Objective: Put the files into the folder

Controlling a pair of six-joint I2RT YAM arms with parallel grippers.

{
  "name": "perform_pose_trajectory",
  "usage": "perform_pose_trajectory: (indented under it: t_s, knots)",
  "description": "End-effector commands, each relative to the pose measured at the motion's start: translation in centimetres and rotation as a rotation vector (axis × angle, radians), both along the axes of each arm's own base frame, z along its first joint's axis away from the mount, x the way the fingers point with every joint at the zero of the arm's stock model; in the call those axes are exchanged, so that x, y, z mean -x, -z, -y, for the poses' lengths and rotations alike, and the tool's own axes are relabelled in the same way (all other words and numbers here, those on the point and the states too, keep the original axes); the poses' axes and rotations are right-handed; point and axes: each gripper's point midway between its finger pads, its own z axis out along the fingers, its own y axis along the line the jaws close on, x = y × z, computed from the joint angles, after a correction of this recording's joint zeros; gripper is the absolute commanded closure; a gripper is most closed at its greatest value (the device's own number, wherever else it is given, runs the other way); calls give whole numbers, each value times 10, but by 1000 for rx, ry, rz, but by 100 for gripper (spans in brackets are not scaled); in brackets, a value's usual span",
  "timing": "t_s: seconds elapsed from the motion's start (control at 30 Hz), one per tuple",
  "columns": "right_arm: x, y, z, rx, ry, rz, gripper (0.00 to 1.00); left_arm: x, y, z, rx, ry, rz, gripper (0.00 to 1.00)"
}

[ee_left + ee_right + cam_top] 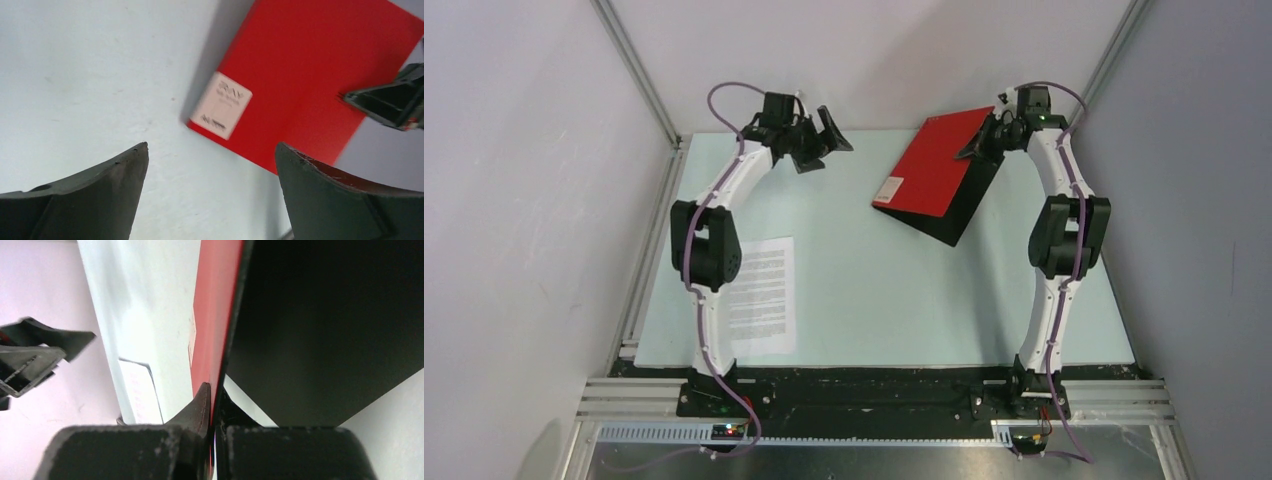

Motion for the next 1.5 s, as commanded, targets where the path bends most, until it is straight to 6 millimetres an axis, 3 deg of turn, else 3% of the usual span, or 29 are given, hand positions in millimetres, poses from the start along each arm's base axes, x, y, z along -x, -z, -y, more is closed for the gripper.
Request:
perform_pose_trajectory:
  t_s: [0.0, 0.03, 0.07, 0.17, 0.2, 0.3, 0.43, 0.5, 0.57, 0.67, 0.8, 0.93, 1.07, 1.2, 1.27, 1.3, 1.33, 1.43, 1.47]
  knots:
    - [65, -36, -11, 108, -103, 2, 100, 16, -44, -23, -283, 146, 241, 0]
    - [75, -49, -9, 123, -98, 20, 100, 18, -52, -28, -308, 142, 262, 0]
    - [88, -42, -7, 139, -102, -15, 100, 18, -53, -32, -342, 156, 284, 0]
    - [125, -57, 0, 179, -114, -26, 100, 25, -58, -40, -400, 202, 315, 0]
    - [133, -54, 3, 199, -121, -36, 100, 26, -57, -43, -408, 207, 313, 0]
    - [163, -73, 10, 253, -127, -20, 100, 29, -50, -51, -419, 223, 290, 0]
    - [185, -89, 11, 299, -150, 11, 100, 32, -31, -59, -414, 225, 234, 0]
    - [196, -90, -12, 237, -223, 10, 99, 34, -24, -60, -399, 211, 202, 0]
    - [205, -91, -38, 114, -303, -18, 86, 37, -19, -59, -378, 204, 174, 0]
    - [202, -88, -65, 9, -388, -37, 62, 44, -19, -56, -357, 218, 164, 0]
    - [190, -99, -102, -79, -506, -3, 42, 54, -15, -49, -325, 291, 170, 0]
    - [184, -107, -123, -144, -581, 20, 37, 58, -11, -50, -322, 297, 159, 0]
    - [187, -114, -136, -183, -639, 40, 37, 58, -21, -65, -314, 228, 146, 0]
    - [185, -116, -156, -214, -689, 57, 36, 62, -41, -80, -289, 168, 158, 0]
    - [175, -105, -170, -237, -703, 33, 34, 66, -57, -88, -263, 136, 171, 0]
    - [171, -106, -178, -242, -718, 50, 30, 66, -62, -93, -243, 111, 166, 0]
    - [166, -94, -184, -255, -723, 17, 27, 70, -70, -95, -222, 108, 174, 0]
    - [160, -86, -208, -321, -763, -15, 7, 74, -85, -106, -173, 79, 181, 0]
    - [157, -75, -213, -336, -765, -44, 4, 76, -90, -110, -169, 73, 191, 0]
